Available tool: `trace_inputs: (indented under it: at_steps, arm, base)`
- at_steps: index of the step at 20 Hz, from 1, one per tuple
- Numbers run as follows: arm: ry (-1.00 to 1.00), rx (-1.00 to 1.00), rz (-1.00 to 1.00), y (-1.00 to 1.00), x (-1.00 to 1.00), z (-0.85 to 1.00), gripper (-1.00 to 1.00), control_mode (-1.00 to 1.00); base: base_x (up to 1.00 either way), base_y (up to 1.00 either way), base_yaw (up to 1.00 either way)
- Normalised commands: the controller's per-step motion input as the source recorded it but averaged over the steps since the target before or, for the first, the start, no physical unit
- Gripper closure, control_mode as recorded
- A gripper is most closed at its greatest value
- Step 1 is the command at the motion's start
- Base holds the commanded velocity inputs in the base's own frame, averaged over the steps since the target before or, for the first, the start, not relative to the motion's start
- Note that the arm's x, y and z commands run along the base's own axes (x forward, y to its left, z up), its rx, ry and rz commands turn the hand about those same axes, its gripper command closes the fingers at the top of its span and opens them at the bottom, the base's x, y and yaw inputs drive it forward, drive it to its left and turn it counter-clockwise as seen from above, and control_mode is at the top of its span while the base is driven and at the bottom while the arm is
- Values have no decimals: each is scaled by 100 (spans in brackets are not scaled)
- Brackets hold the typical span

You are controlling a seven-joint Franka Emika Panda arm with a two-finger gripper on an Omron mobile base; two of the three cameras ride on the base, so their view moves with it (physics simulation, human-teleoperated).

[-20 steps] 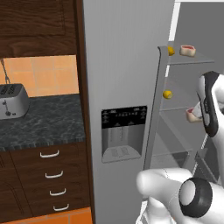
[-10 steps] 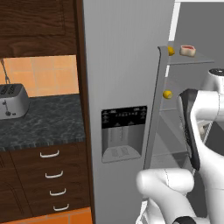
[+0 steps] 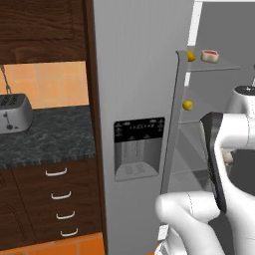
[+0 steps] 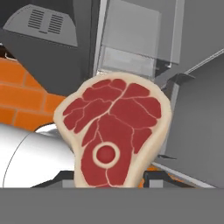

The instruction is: Place one lemon and one steak in each tupperware on the nearby counter, to pack two identical lunches.

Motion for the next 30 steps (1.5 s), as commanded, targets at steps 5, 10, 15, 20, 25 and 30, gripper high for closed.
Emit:
trace_inputs:
  at_steps: [5,10,15,20,25,30]
  arm:
    - [0,0,0,0,0,0,100,100]
    - [0,0,0,0,0,0,100,100]
    - [0,0,0,0,0,0,100,100]
    - [0,0,0,0,0,0,100,100]
    - [0,0,0,0,0,0,100,100]
    - [0,0,0,0,0,0,100,100]
  base:
    - [-31,72,0]
    - [-17,100,0]
    - [-11,100,-4]
    - [-2,100,-5]
    - [0,100,-4]
    - [12,100,0]
